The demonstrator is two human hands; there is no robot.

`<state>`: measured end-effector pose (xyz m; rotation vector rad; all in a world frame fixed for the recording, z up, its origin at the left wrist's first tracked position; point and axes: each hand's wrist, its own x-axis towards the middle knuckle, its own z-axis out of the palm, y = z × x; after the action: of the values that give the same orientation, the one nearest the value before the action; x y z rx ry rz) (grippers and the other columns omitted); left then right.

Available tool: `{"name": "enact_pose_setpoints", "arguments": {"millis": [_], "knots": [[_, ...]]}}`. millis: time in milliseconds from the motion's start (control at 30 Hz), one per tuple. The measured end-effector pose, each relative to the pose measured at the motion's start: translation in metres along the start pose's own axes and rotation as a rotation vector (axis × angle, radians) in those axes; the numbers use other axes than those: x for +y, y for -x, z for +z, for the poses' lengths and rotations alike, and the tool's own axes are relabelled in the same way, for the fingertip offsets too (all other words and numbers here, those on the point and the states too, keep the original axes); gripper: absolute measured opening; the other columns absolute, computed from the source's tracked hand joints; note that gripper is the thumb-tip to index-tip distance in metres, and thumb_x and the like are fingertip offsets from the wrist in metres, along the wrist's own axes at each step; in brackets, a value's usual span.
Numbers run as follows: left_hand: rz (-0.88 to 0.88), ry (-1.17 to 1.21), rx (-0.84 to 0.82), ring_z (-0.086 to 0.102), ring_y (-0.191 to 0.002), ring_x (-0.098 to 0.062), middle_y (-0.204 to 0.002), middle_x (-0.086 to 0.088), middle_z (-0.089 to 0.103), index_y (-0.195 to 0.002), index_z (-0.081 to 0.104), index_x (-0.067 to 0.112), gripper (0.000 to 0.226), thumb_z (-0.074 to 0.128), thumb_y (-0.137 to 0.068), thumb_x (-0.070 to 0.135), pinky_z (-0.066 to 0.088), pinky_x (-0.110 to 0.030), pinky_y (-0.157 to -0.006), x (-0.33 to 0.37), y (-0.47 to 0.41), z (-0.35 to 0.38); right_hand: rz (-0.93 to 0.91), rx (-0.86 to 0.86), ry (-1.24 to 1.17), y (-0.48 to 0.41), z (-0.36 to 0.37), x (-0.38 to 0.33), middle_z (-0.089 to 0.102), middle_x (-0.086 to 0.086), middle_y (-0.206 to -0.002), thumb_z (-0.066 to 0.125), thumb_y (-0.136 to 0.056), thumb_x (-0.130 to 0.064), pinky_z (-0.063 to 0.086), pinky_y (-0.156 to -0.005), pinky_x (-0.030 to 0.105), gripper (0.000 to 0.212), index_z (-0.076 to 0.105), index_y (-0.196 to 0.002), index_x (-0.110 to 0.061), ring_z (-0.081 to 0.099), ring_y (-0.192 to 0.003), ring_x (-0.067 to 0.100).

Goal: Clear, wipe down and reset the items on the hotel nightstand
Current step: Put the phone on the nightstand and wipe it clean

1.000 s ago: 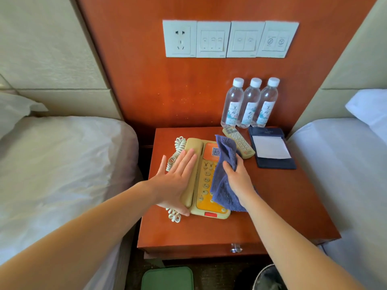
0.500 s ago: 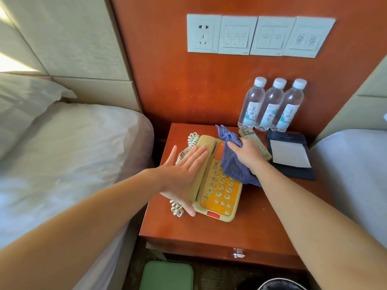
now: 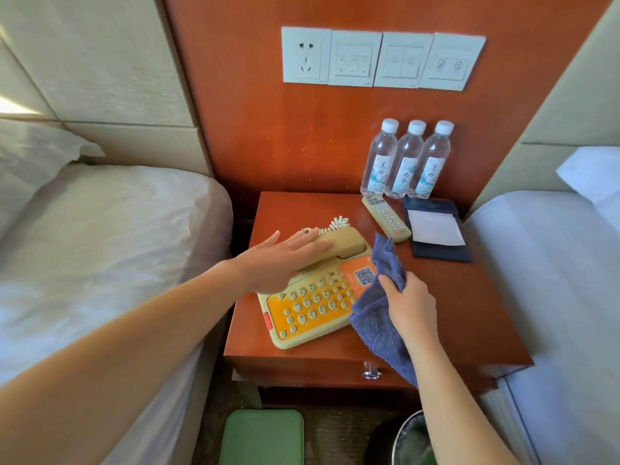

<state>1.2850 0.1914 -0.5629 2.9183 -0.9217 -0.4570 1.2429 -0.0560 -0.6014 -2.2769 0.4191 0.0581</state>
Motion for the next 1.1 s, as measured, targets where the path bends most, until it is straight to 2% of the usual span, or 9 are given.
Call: {"name": "enact_pose_setpoints", "arguments": {"millis": [100, 167, 267, 467, 600, 700, 867, 1000, 1100], "knots": [[-0.01, 0.259, 0.062, 0.016, -0.149, -0.02, -0.162, 0.002, 0.012, -0.154, 0.002, 0.029, 0.066, 0.044, -0.103, 0.025, 0.003, -0.043, -0.121, 0.0, -0.008, -0.001, -0.025, -0.007, -0.013, 0.012, -0.004, 0.003, 0.065, 0.008, -0.1, 0.052, -0.097, -0.039, 0.043, -0.071, 0.036, 0.029, 0.06, -0.106, -0.012, 0.06, -0.097, 0.033], [-0.099, 0.326, 0.071, 0.007, -0.151, -0.02, -0.163, 0.002, 0.01, -0.156, -0.005, 0.025, 0.07, 0.035, -0.102, 0.045, -0.003, -0.038, -0.12, -0.001, -0.013, 0.001, -0.026, -0.036, -0.065, 0.007, -0.006, 0.003, 0.065, 0.006, -0.095, 0.053, -0.098, -0.035, 0.044, -0.07, 0.036, 0.024, 0.062, -0.104, -0.014, 0.06, -0.093, 0.03], [-0.126, 0.205, 0.094, -0.01, -0.15, -0.018, -0.164, 0.006, -0.005, -0.156, -0.009, 0.025, 0.074, 0.019, -0.097, 0.059, -0.009, -0.044, -0.121, -0.004, -0.018, 0.018, 0.003, -0.138, -0.22, -0.007, -0.005, -0.002, 0.066, 0.006, -0.094, 0.052, -0.099, -0.029, 0.041, -0.066, 0.035, 0.018, 0.064, -0.106, -0.019, 0.061, -0.087, 0.025], [-0.111, 0.153, 0.169, -0.015, -0.149, -0.018, -0.164, 0.01, -0.007, -0.155, -0.003, 0.028, 0.063, 0.019, -0.102, 0.052, -0.01, -0.045, -0.121, -0.007, -0.024, 0.028, 0.023, -0.349, -0.296, -0.063, 0.004, -0.036, 0.067, 0.002, -0.089, 0.048, -0.102, -0.03, 0.045, -0.071, 0.03, 0.018, 0.063, -0.106, -0.022, 0.062, -0.082, 0.018], [-0.135, 0.164, 0.176, -0.014, -0.15, -0.019, -0.164, 0.01, -0.007, -0.156, -0.002, 0.028, 0.063, 0.02, -0.102, 0.052, -0.01, -0.044, -0.12, -0.01, -0.026, 0.029, 0.046, -0.404, -0.264, -0.103, 0.013, -0.058, 0.063, 0.001, -0.092, 0.051, -0.1, -0.036, 0.042, -0.089, 0.031, 0.026, 0.061, -0.114, -0.017, 0.058, -0.092, 0.019], [-0.151, 0.176, 0.171, -0.011, -0.15, -0.018, -0.164, 0.01, -0.006, -0.156, -0.001, 0.028, 0.062, 0.021, -0.102, 0.051, -0.008, -0.043, -0.121, -0.009, -0.026, 0.027, 0.057, -0.44, -0.272, -0.109, 0.017, -0.052, 0.064, -0.001, -0.088, 0.051, -0.099, -0.038, 0.042, -0.088, 0.031, 0.028, 0.063, -0.112, -0.017, 0.06, -0.085, 0.016], [-0.173, 0.245, 0.158, -0.005, -0.151, -0.018, -0.164, 0.008, -0.002, -0.155, 0.0, 0.03, 0.062, 0.026, -0.102, 0.049, 0.002, -0.044, -0.123, -0.001, -0.022, 0.025, 0.006, -0.425, -0.32, -0.09, 0.013, -0.038, 0.062, -0.005, -0.083, 0.046, -0.102, -0.033, 0.041, -0.082, 0.03, 0.02, 0.061, -0.105, -0.021, 0.059, -0.082, 0.013], [-0.181, 0.282, 0.144, 0.0, -0.151, -0.018, -0.164, 0.008, -0.002, -0.155, 0.001, 0.029, 0.063, 0.027, -0.101, 0.05, 0.01, -0.045, -0.123, 0.0, -0.022, 0.024, -0.014, -0.407, -0.34, -0.056, 0.0, -0.014, 0.067, -0.005, -0.097, 0.045, -0.102, -0.036, 0.048, -0.08, 0.031, 0.018, 0.058, -0.113, -0.03, 0.063, -0.092, 0.015], [-0.191, 0.28, 0.137, 0.002, -0.151, -0.019, -0.164, 0.007, -0.002, -0.155, 0.001, 0.03, 0.063, 0.028, -0.101, 0.05, 0.012, -0.046, -0.122, 0.001, -0.022, 0.023, -0.044, -0.32, -0.28, -0.03, -0.001, 0.0, 0.065, -0.006, -0.103, 0.043, -0.101, -0.042, 0.049, -0.086, 0.037, 0.022, 0.053, -0.121, -0.038, 0.062, -0.098, 0.019]]}}
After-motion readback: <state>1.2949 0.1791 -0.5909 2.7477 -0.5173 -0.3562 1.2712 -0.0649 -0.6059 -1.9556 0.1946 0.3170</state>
